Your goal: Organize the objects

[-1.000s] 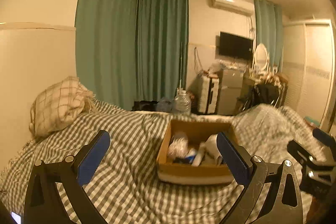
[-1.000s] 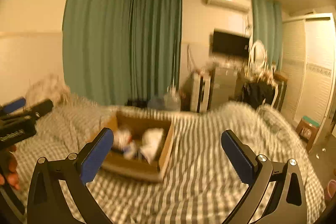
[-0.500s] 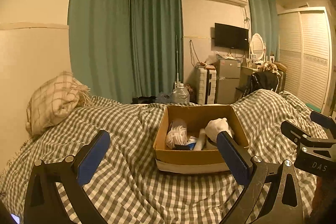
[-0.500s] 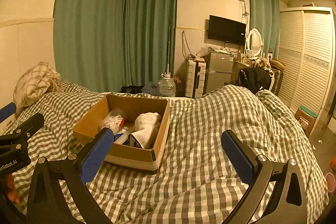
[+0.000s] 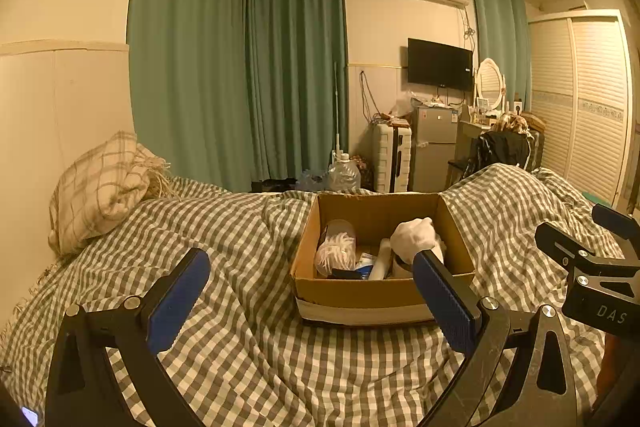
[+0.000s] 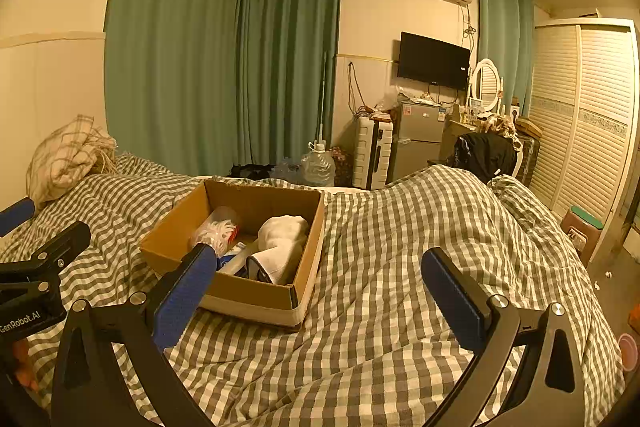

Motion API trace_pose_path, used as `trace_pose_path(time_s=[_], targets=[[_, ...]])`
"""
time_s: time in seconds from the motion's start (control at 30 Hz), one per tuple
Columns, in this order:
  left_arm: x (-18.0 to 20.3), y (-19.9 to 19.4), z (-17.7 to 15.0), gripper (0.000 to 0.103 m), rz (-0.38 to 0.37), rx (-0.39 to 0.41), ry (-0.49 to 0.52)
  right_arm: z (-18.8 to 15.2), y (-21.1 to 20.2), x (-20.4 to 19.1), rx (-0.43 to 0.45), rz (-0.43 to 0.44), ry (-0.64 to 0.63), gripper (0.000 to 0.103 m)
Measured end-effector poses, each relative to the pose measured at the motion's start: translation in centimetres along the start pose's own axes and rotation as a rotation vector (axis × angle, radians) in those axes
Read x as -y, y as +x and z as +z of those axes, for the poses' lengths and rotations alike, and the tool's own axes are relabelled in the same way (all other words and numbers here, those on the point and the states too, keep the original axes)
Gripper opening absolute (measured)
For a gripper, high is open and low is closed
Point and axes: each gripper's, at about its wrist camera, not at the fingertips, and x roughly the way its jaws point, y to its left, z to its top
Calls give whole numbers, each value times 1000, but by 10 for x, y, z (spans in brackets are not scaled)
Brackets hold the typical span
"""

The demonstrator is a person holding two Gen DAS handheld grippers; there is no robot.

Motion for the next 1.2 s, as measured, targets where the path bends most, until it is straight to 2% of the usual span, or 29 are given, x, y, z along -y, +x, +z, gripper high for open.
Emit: trace_pose_path(time_s=[1.2], targets=[[1,3,-3,103,-4,-19,1,-4,2,-2,-12,1,-12,103]])
